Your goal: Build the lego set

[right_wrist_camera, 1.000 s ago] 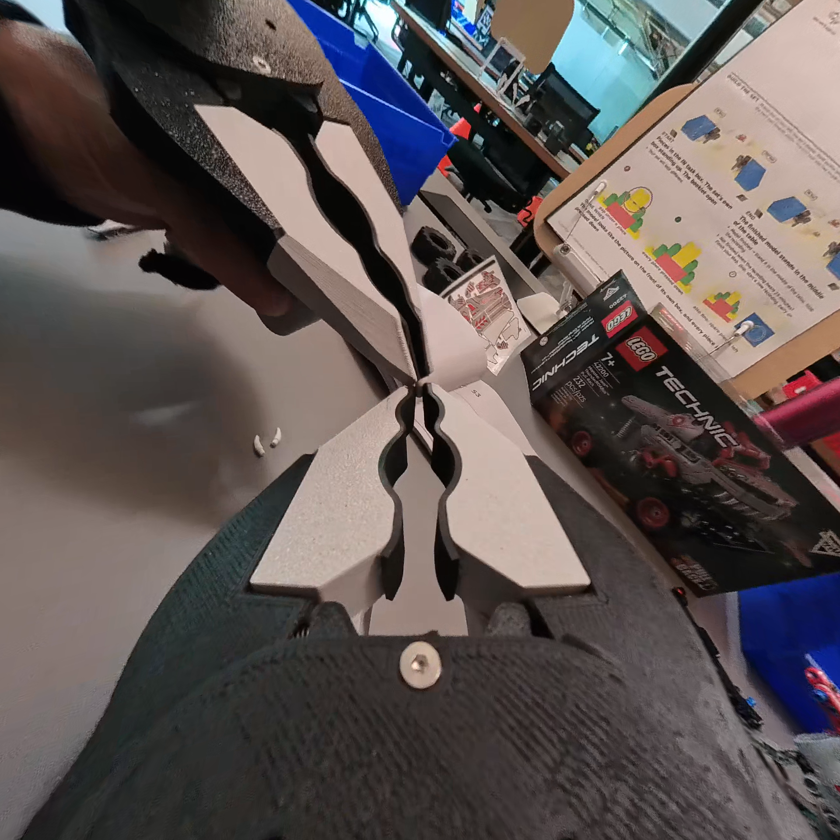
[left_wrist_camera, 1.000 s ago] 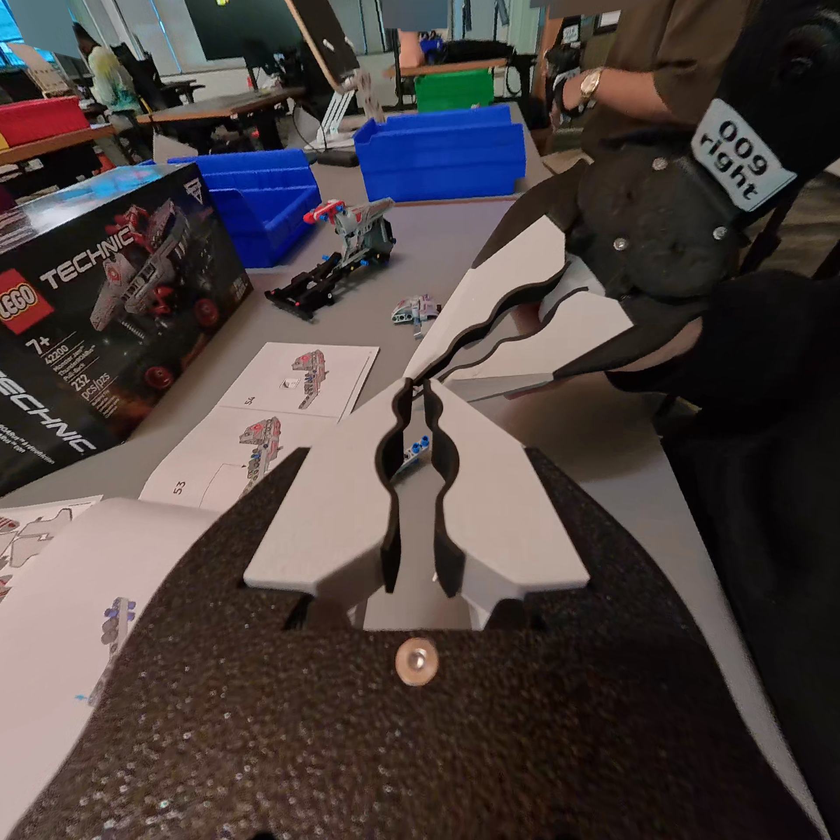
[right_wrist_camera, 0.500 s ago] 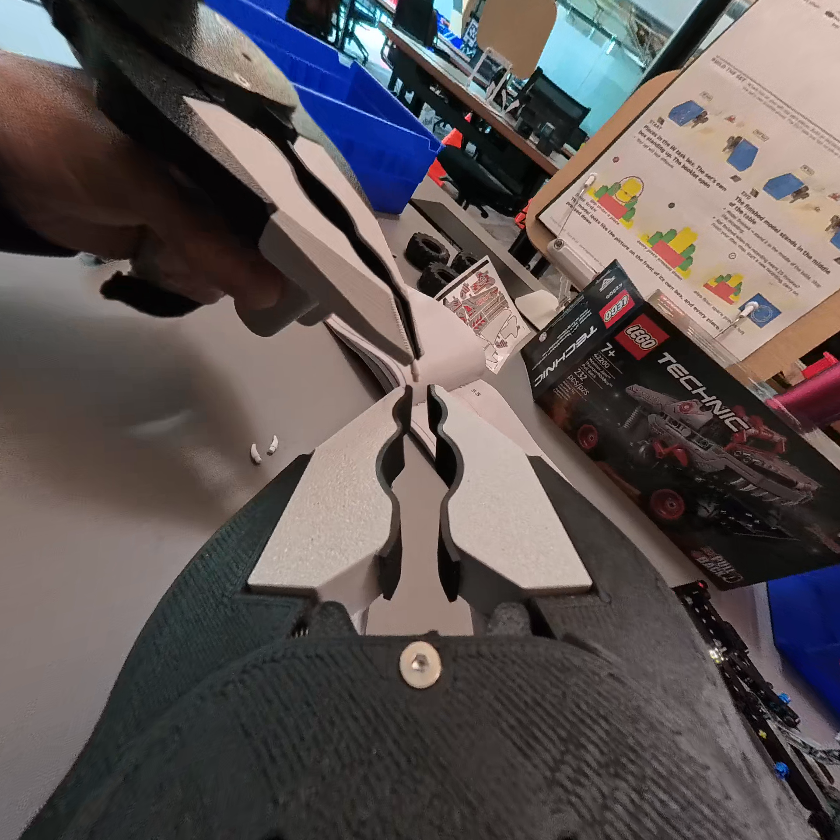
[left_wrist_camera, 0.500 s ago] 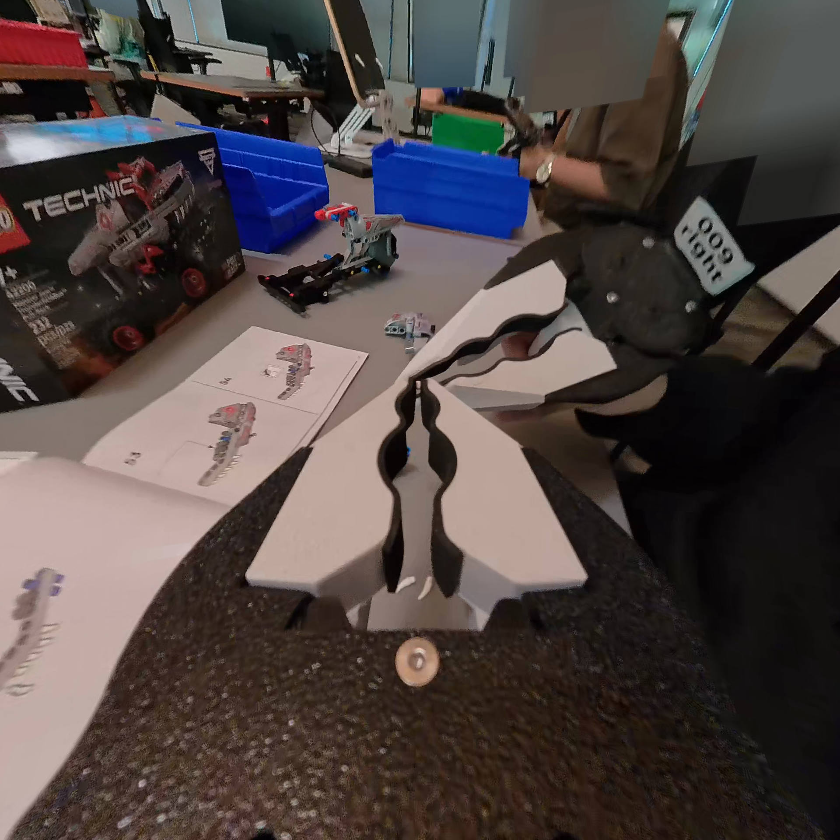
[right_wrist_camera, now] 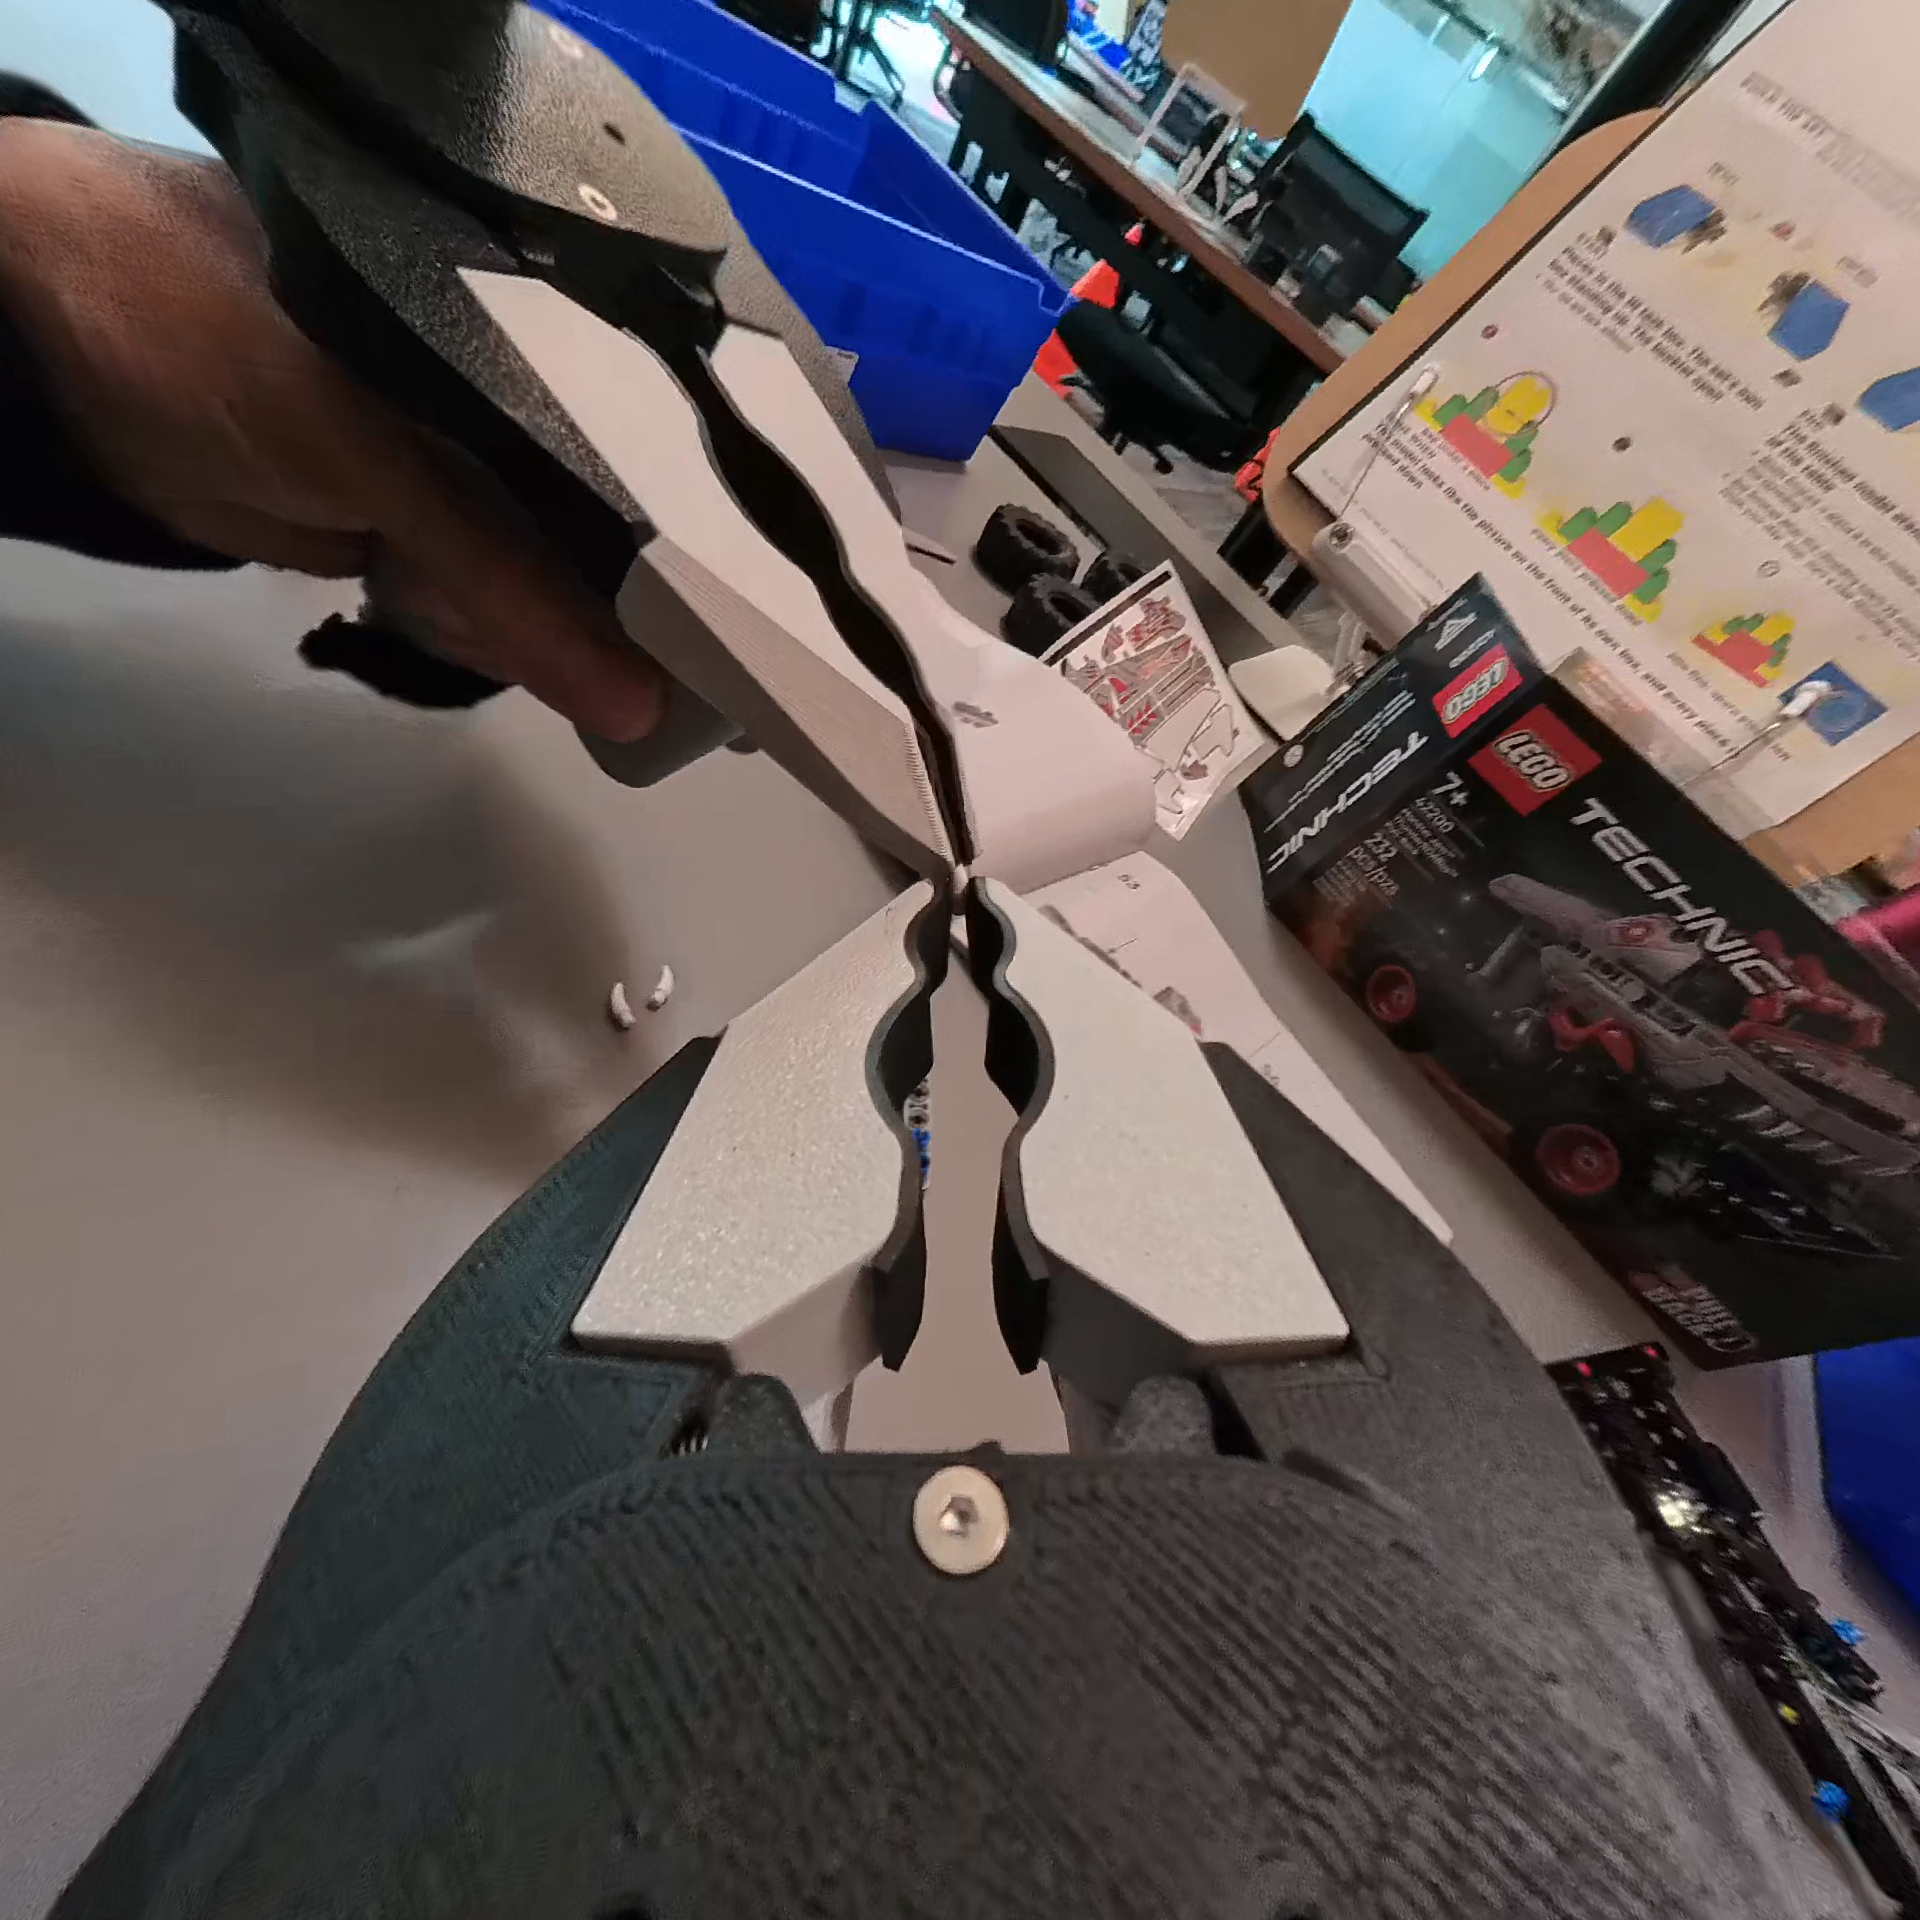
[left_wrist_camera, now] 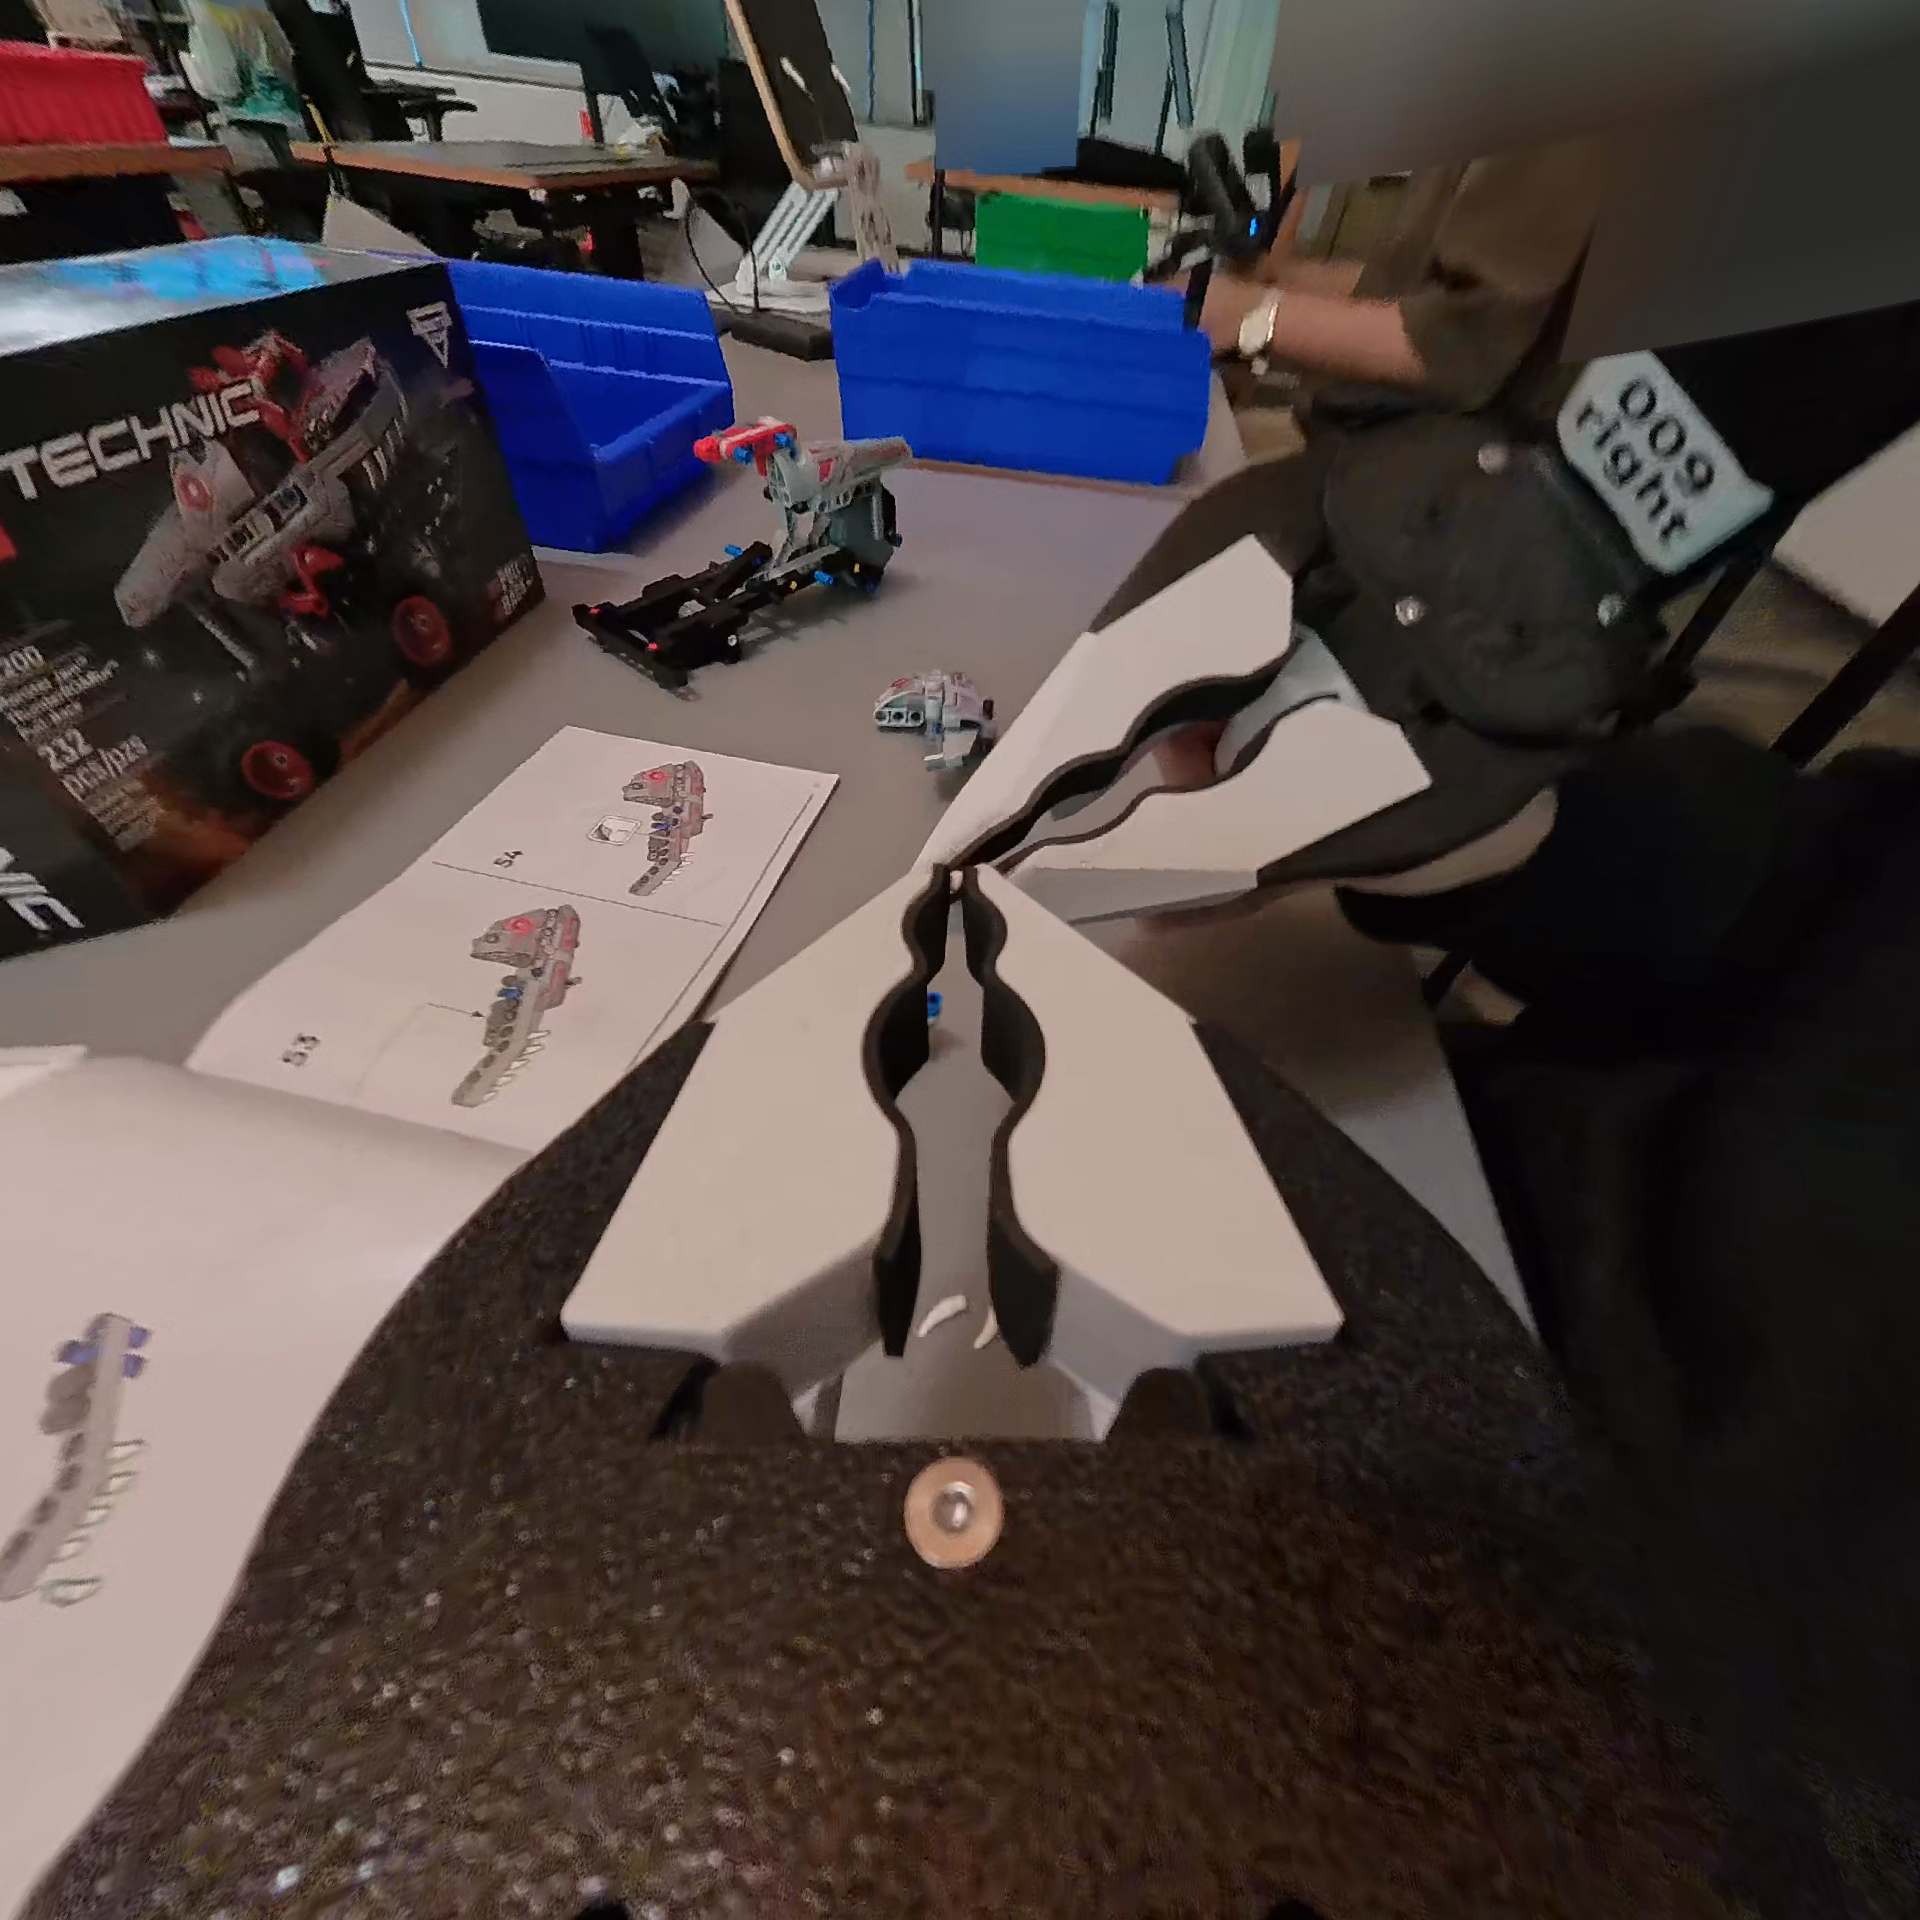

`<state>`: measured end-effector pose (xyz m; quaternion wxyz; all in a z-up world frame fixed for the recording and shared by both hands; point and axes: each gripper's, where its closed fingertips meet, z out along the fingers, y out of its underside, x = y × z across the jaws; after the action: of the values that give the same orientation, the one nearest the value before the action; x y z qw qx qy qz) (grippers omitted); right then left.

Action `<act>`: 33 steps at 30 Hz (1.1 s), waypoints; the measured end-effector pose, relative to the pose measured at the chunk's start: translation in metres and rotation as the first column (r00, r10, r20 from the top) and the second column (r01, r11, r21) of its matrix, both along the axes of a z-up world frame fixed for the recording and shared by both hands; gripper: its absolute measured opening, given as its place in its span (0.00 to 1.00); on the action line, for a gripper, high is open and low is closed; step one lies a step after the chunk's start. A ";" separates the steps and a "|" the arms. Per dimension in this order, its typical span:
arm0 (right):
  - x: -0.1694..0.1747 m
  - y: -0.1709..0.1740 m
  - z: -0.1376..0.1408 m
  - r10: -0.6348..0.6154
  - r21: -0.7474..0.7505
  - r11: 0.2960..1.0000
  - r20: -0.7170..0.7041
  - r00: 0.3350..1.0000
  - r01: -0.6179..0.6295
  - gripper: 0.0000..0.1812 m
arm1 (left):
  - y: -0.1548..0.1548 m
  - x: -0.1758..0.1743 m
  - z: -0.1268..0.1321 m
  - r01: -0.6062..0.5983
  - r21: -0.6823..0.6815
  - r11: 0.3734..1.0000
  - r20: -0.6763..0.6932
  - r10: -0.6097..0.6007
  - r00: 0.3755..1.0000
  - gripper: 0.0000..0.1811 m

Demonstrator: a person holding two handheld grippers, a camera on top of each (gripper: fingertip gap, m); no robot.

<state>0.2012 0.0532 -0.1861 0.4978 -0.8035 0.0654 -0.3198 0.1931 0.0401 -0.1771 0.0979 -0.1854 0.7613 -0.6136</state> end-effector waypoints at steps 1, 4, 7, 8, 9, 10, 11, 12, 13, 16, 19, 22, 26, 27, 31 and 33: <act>-0.001 0.000 -0.001 0.006 0.003 1.000 -0.019 1.000 -0.006 0.01 | 0.000 -0.001 -0.002 0.006 0.033 0.999 0.024 -0.007 1.000 0.00; -0.002 0.002 -0.004 0.018 0.004 1.000 -0.046 0.999 -0.017 0.01 | 0.002 -0.002 -0.004 0.019 0.109 0.994 0.069 -0.027 0.997 0.00; -0.002 0.002 -0.006 0.017 -0.014 1.000 -0.043 0.999 -0.017 0.01 | 0.003 -0.002 -0.006 0.028 0.148 0.989 0.081 -0.041 0.996 0.00; -0.003 0.002 -0.006 0.017 -0.019 1.000 -0.043 0.999 -0.018 0.01 | 0.003 -0.002 -0.007 0.032 0.154 0.988 0.080 -0.044 0.996 0.00; -0.003 0.002 -0.007 0.018 -0.021 1.000 -0.044 0.999 -0.019 0.01 | 0.003 -0.003 -0.008 0.035 0.158 0.987 0.076 -0.048 0.996 0.00; -0.003 0.002 -0.007 0.019 -0.022 1.000 -0.042 0.999 -0.020 0.01 | 0.003 -0.003 -0.008 0.040 0.157 0.987 0.069 -0.051 0.996 0.00; -0.003 0.002 -0.007 0.020 -0.023 1.000 -0.040 0.999 -0.021 0.01 | 0.003 -0.003 -0.008 0.043 0.152 0.987 0.063 -0.054 0.997 0.00; -0.003 0.003 -0.007 0.020 -0.027 0.999 -0.040 0.999 -0.021 0.01 | 0.003 -0.003 -0.008 0.048 0.147 0.988 0.056 -0.057 0.997 0.00; -0.003 0.003 -0.007 0.019 -0.030 0.999 -0.039 0.999 -0.020 0.01 | 0.003 -0.003 -0.008 0.052 0.141 0.989 0.045 -0.059 0.997 0.00; -0.003 0.003 -0.008 0.021 -0.034 0.999 -0.038 0.999 -0.022 0.01 | 0.004 -0.004 -0.010 0.065 0.125 0.990 0.007 -0.066 0.998 0.00; -0.002 0.003 -0.010 0.018 -0.035 0.999 -0.046 0.999 -0.020 0.01 | 0.004 -0.002 -0.013 0.054 0.134 0.989 -0.012 -0.053 0.999 0.00; 0.003 -0.002 -0.013 0.006 -0.011 1.000 -0.092 0.996 -0.007 0.04 | 0.006 0.008 -0.014 -0.011 0.089 0.996 -0.069 0.017 0.997 0.00; 0.013 -0.019 -0.039 -0.050 -0.057 0.998 -0.231 0.972 0.038 0.16 | 0.020 0.025 -0.037 -0.107 0.103 0.989 -0.234 0.129 0.964 0.00; 0.016 -0.021 -0.044 -0.059 -0.062 0.997 -0.253 0.966 0.045 0.17 | 0.023 0.027 -0.043 -0.116 0.108 0.987 -0.274 0.141 0.951 0.00; 0.022 -0.018 -0.061 -0.031 -0.085 0.996 -0.368 0.929 -0.001 0.18 | 0.020 0.029 -0.059 -0.106 0.106 0.989 -0.372 0.138 0.918 0.00; 0.023 -0.016 -0.070 -0.020 -0.108 0.994 -0.413 0.911 -0.027 0.17 | 0.018 0.031 -0.064 -0.113 0.123 0.986 -0.383 0.152 0.911 0.00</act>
<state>0.2241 0.0377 -0.2559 0.4278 -0.8795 0.1500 -0.1451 0.2240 0.0583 -0.2408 -0.0058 -0.3504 0.7802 -0.5181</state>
